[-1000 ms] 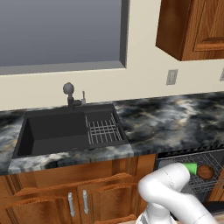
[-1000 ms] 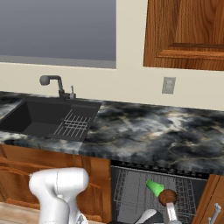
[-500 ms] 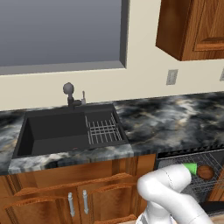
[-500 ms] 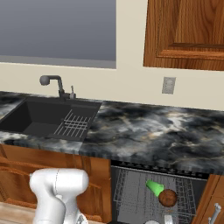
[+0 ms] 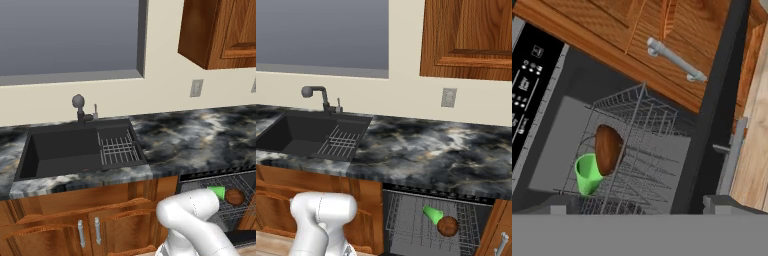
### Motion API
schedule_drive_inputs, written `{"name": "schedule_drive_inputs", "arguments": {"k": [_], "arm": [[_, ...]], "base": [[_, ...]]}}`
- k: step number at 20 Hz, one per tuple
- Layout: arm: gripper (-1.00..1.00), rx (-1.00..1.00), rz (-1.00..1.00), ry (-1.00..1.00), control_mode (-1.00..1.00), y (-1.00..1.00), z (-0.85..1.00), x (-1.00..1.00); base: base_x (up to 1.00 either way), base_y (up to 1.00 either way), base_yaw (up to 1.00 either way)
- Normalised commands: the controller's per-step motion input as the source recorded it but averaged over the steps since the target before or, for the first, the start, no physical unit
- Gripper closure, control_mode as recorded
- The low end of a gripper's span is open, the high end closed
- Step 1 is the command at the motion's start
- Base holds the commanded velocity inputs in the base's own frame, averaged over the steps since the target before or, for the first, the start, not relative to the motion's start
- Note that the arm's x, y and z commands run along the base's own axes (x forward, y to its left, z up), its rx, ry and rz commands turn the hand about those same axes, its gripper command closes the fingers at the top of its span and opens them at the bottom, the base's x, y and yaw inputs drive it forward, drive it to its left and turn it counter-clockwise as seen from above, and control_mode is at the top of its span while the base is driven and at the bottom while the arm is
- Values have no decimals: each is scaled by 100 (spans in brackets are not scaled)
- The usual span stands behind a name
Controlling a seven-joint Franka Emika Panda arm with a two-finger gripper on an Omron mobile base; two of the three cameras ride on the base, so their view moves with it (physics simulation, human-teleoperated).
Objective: Pick up the cup and bowl from the counter, place them in the dishwasher, and close the dishwasher door.
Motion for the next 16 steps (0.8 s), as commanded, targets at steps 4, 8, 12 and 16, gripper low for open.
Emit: {"name": "schedule_drive_inputs", "arguments": {"k": [4, 8, 12, 16], "arm": [[-100, 0, 0, -1, -100, 6, -37, -14], [-100, 0, 0, 0, -100, 4, -44, -2], [-100, 2, 1, -1, -100, 0, -42, -7], [-100, 4, 3, -2, -100, 0, -37, -11]], "base": [[0, 0, 0], [0, 0, 0], [0, 0, 0], [0, 0, 0]]}}
